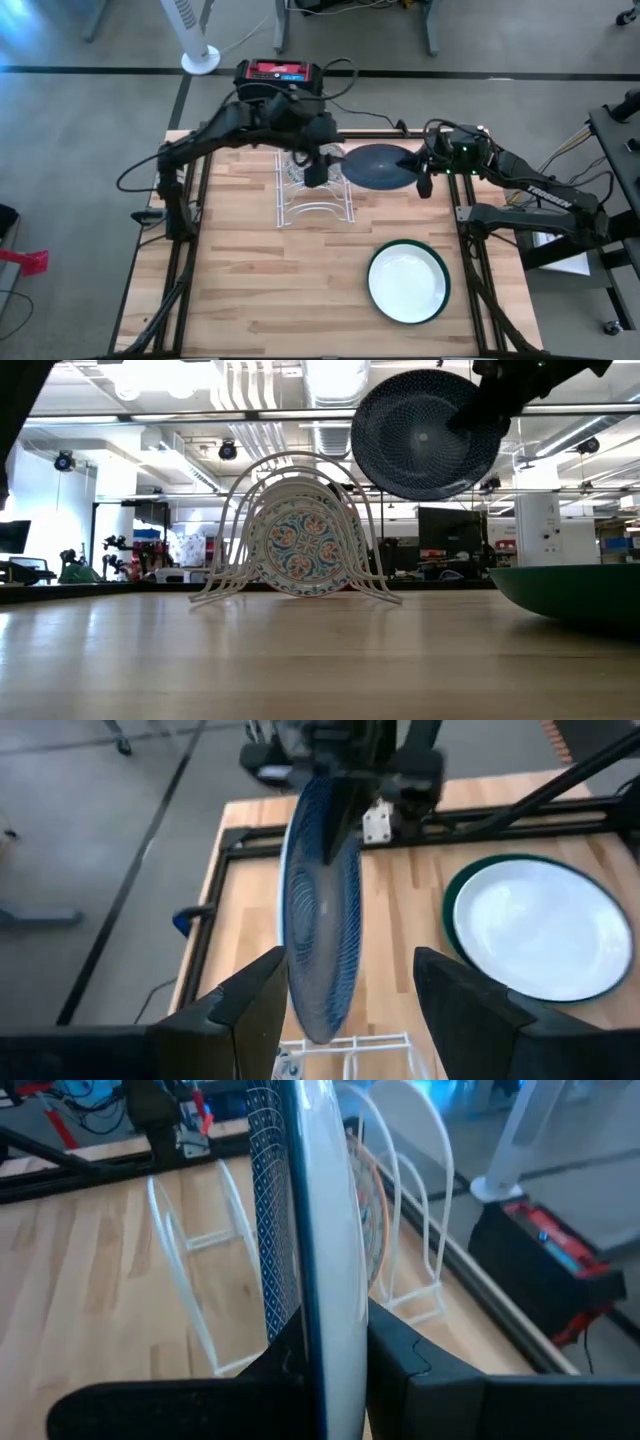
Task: Sort dishes
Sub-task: Put the blue patterned plate into the dish rack
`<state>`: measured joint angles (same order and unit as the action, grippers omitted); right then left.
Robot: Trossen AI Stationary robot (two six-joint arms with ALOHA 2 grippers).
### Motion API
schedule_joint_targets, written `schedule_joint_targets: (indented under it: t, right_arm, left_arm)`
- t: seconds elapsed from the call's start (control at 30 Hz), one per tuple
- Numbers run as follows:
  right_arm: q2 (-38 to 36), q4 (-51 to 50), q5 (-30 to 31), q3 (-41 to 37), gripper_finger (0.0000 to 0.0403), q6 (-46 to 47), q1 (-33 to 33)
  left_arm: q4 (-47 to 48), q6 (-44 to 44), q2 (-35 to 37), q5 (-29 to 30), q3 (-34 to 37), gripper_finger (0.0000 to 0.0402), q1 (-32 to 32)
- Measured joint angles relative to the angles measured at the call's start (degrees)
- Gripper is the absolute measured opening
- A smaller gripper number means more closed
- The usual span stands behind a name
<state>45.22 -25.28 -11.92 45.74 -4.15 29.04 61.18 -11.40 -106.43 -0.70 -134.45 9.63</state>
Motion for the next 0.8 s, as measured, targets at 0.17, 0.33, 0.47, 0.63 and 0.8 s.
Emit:
schedule_joint_targets:
  t: [0.17, 0.33, 0.47, 0.63, 0.8]
  right_arm:
    - [4.3, 6.1, -0.1, 0.0, 0.0028, -1.5, 0.0]
    - [9.4, 9.6, -0.1, 1.2, 0.0028, -3.6, 0.0]
    - [12.4, 10.8, -0.1, 5.1, 0.0028, -5.7, 0.1]
    - [16.7, 11.1, -0.2, 10.4, 0.0028, -7.5, 0.1]
    - [21.3, 14.1, -1.6, 12.3, 0.0028, -8.6, 0.1]
  left_arm:
    - [2.6, -0.1, 4.0, 2.8, 0.0, 0.0205, -0.6]
    - [6.7, 0.7, 7.9, 9.1, 0.0, 0.0205, -0.5]
    - [8.9, 0.9, 10.5, 9.8, 0.0, 0.0205, -0.5]
    - [11.3, 1.4, 13.6, 10.7, 0.0, 0.0205, -0.5]
    - [12.4, 1.6, 16.1, 10.8, 1.0, 0.0205, -0.5]
